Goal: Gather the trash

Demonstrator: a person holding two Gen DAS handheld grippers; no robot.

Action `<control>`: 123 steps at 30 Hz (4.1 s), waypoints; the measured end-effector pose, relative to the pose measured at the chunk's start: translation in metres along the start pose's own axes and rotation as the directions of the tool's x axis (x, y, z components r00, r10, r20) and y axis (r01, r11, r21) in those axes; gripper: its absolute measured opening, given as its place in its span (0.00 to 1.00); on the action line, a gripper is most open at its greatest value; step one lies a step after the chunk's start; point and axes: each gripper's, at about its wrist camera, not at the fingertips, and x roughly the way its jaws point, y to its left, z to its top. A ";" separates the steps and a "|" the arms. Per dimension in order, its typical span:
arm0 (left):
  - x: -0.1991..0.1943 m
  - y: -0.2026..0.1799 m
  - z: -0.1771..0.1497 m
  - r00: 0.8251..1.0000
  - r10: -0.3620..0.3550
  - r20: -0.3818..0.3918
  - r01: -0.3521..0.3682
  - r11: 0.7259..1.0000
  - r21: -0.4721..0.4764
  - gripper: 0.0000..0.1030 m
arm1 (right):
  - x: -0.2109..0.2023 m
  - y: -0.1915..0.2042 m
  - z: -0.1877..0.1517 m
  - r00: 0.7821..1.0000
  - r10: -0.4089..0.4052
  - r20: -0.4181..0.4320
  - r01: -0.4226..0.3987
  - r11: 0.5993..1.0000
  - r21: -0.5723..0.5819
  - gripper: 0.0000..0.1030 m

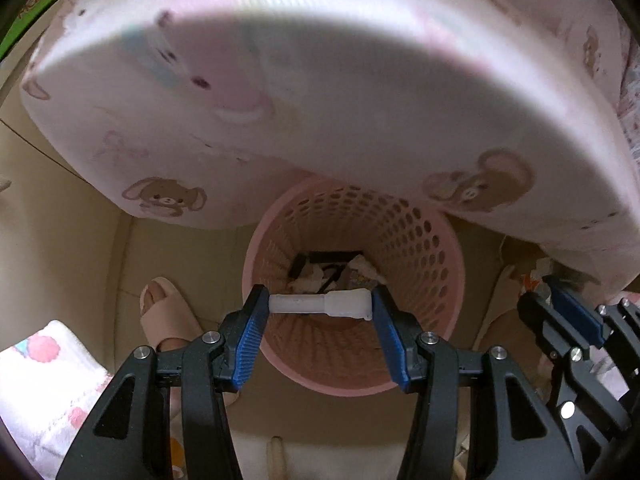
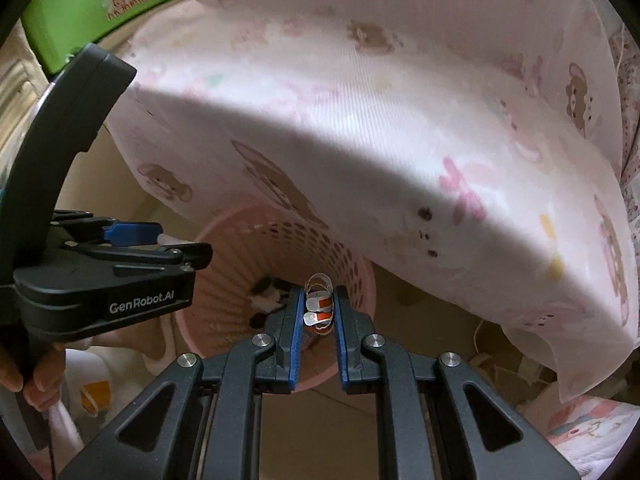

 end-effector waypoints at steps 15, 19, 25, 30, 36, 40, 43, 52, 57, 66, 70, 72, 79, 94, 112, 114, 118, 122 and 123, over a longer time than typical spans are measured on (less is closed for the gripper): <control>0.028 0.009 0.000 0.994 -0.056 -0.089 0.048 0.995 -0.085 0.50 | 0.036 0.002 -0.007 0.998 -0.034 -0.048 0.033 0.999 -0.013 0.13; 0.027 0.009 0.001 0.995 -0.057 -0.083 0.050 0.995 -0.083 0.52 | 0.034 0.002 -0.006 0.998 -0.036 -0.045 0.036 0.999 -0.009 0.14; 0.023 0.015 0.002 0.995 -0.069 -0.071 0.061 0.992 -0.112 0.64 | 0.027 -0.002 -0.006 0.999 -0.022 -0.036 0.022 1.000 0.006 0.21; 0.017 0.016 0.003 0.997 -0.051 -0.050 0.045 0.993 -0.113 0.72 | 0.022 -0.003 -0.007 0.999 -0.011 -0.034 0.011 1.000 0.000 0.25; 0.002 0.029 0.003 0.998 -0.061 -0.015 0.058 0.986 -0.158 0.77 | 0.014 -0.004 -0.005 1.000 -0.012 0.003 0.012 1.000 0.007 0.53; -0.009 0.036 0.004 0.999 -0.042 0.012 0.043 0.987 -0.157 0.77 | 0.010 -0.009 -0.004 1.000 0.009 0.002 -0.009 0.999 0.032 0.57; -0.019 0.034 0.006 0.999 -0.004 0.039 0.009 0.992 -0.129 0.77 | 0.005 -0.012 -0.002 1.000 0.004 0.017 -0.005 0.999 0.053 0.62; -0.060 0.023 -0.001 0.984 0.034 0.175 -0.026 0.998 -0.050 0.80 | -0.024 -0.021 0.003 0.997 0.020 0.071 -0.027 0.994 0.107 0.65; -0.100 0.013 -0.009 0.933 0.067 0.353 -0.071 0.997 -0.003 0.82 | -0.055 -0.031 0.000 0.991 0.029 0.129 -0.046 0.989 0.138 0.65; -0.149 0.003 -0.021 0.825 0.052 0.563 -0.084 0.996 0.032 0.99 | -0.104 -0.049 -0.003 0.967 -0.038 0.253 -0.017 0.978 0.210 0.79; -0.158 0.001 -0.024 0.808 0.049 0.587 -0.088 0.995 0.038 0.99 | -0.124 -0.051 -0.007 0.944 -0.085 0.319 0.025 0.982 0.186 0.82; -0.162 -0.001 -0.027 0.793 0.068 0.605 -0.114 0.993 0.038 0.99 | -0.129 -0.050 -0.006 0.937 -0.087 0.339 0.026 0.983 0.179 0.82; -0.178 0.000 -0.032 0.755 0.042 0.654 -0.078 0.997 0.027 0.99 | -0.143 -0.051 -0.003 0.911 -0.152 0.383 0.077 0.976 0.204 0.87; -0.175 -0.006 -0.032 0.733 0.072 0.676 -0.121 0.992 0.026 0.99 | -0.146 -0.054 -0.002 0.907 -0.146 0.396 0.067 0.976 0.206 0.87; -0.178 0.006 -0.031 0.722 0.119 0.682 -0.129 0.991 -0.036 0.99 | -0.143 -0.056 -0.003 0.914 -0.145 0.380 0.063 0.974 0.219 0.87; -0.179 0.006 -0.032 0.714 0.124 0.689 -0.135 0.990 -0.039 0.99 | -0.142 -0.056 -0.003 0.915 -0.142 0.378 0.061 0.974 0.219 0.87; -0.180 0.004 -0.033 0.707 0.125 0.696 -0.142 0.989 -0.033 0.99 | -0.142 -0.056 -0.003 0.916 -0.142 0.375 0.061 0.974 0.219 0.87; -0.179 0.002 -0.032 0.710 0.120 0.694 -0.145 0.989 -0.022 0.99 | -0.141 -0.057 -0.002 0.917 -0.142 0.374 0.060 0.973 0.221 0.87; -0.179 0.002 -0.031 0.712 0.120 0.692 -0.147 0.989 -0.020 0.99 | -0.141 -0.057 -0.002 0.917 -0.142 0.373 0.060 0.973 0.222 0.87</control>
